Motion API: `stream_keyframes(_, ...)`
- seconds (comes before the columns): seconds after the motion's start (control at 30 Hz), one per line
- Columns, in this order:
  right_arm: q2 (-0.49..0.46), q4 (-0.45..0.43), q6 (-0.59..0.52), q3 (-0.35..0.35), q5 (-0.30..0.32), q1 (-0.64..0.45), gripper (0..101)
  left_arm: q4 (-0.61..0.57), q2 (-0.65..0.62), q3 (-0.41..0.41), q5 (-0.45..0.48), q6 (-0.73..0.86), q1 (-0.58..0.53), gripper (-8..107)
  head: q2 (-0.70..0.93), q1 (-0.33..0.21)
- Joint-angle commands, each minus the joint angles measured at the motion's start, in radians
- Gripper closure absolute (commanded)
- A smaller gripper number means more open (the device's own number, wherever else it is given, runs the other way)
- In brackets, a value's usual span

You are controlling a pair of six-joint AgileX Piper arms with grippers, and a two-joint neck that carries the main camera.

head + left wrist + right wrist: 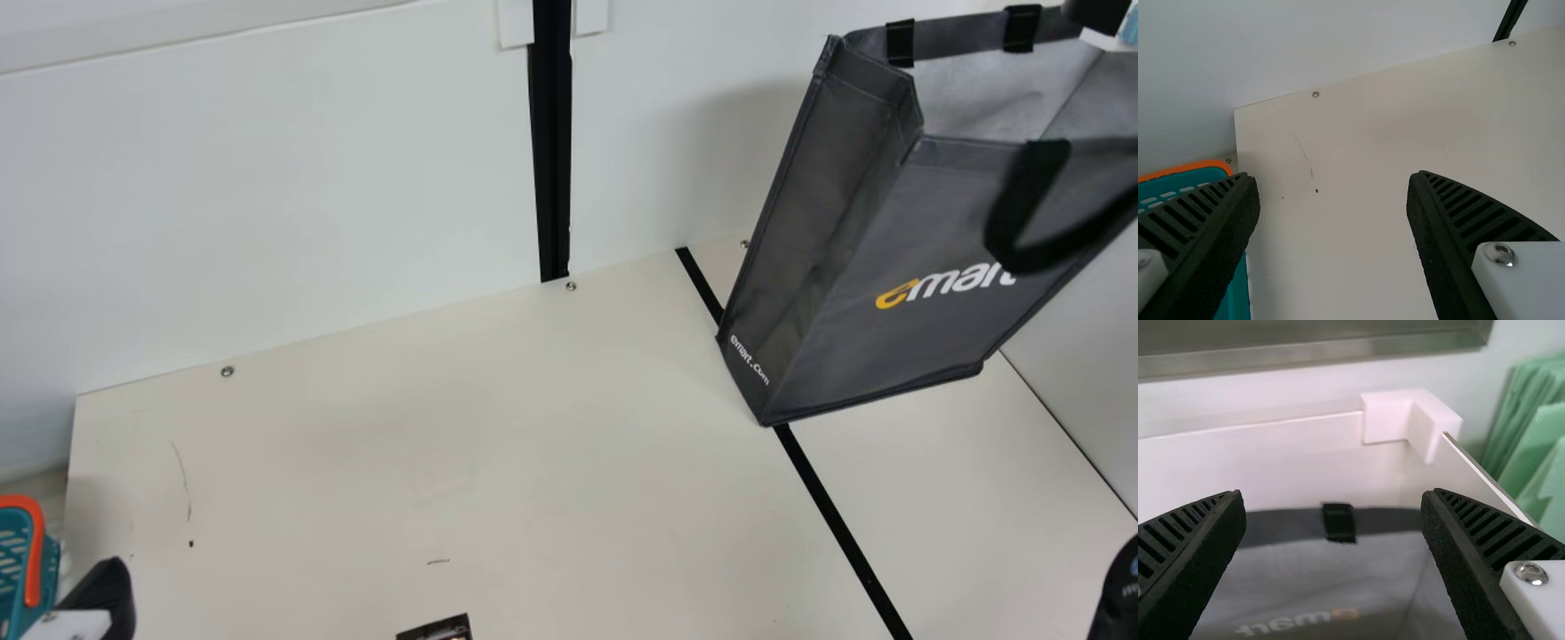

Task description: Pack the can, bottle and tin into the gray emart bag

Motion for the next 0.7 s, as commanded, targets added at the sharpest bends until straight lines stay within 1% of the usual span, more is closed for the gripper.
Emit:
stream_keyframes(0.0,-0.012,0.007,-0.008,0.004,0.004,0.010,10,0.000,0.000,0.000,0.000,0.000,0.000,9,-0.002,-0.023)
stream_keyframes(0.13,-0.046,0.023,-0.028,0.027,0.009,0.041,10,0.000,0.000,0.000,0.000,0.000,0.000,9,-0.002,-0.023)
stream_keyframes(0.27,-0.089,0.036,-0.052,0.073,0.008,0.082,10,0.000,0.000,0.000,0.000,0.000,0.000,9,-0.002,-0.023)
stream_keyframes(0.43,-0.149,0.046,-0.082,0.147,0.000,0.143,10,0.000,0.000,0.000,0.000,0.000,0.000,9,-0.002,-0.023)
stream_keyframes(0.67,-0.233,0.048,-0.116,0.268,-0.022,0.239,10,0.000,0.000,0.000,0.000,0.000,0.000,9,-0.002,-0.023)
